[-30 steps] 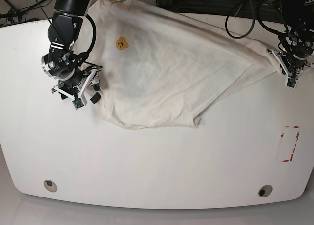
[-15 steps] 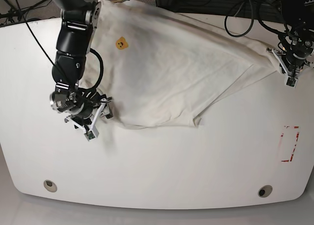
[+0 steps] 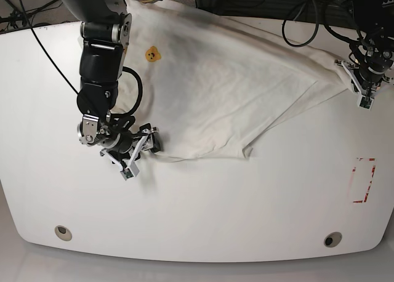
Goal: Fold the T-shirt properly
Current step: 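Lift the shirt with both grippers and shake it flat onto the table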
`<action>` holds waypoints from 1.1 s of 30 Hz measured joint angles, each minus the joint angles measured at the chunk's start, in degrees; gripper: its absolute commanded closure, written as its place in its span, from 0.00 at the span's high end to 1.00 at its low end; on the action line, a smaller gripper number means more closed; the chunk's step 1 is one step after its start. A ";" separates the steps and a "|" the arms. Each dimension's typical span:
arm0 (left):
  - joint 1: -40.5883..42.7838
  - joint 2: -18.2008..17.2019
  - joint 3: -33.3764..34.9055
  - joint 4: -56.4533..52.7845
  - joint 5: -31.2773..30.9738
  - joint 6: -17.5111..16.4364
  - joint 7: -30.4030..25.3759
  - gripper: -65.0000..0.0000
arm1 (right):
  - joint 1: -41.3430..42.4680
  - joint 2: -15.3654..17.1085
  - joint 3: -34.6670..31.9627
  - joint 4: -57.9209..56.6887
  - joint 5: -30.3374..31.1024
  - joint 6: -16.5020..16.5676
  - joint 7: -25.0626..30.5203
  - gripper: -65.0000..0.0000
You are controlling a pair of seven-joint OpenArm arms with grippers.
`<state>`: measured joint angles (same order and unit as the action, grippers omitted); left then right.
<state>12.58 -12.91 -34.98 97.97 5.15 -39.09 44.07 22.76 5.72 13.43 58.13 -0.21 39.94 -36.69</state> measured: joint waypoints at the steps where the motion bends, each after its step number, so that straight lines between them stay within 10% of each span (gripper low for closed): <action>1: -0.02 0.02 0.00 0.00 -0.02 -0.02 0.02 0.00 | -0.07 0.00 0.00 0.15 -0.07 -0.02 -0.09 0.37; 5: -0.04 0.00 0.00 0.00 -0.02 -0.02 0.02 0.00 | -0.76 -0.66 0.11 1.01 -0.70 -0.07 -0.92 0.00; 33: -26.93 1.31 6.10 3.02 9.01 -0.61 1.49 0.00 | 13.73 6.51 -0.24 25.29 0.22 0.61 -20.94 0.00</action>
<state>-14.35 -11.60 -28.88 100.99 14.15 -39.70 45.56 36.49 12.23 13.19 83.42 0.01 40.56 -57.63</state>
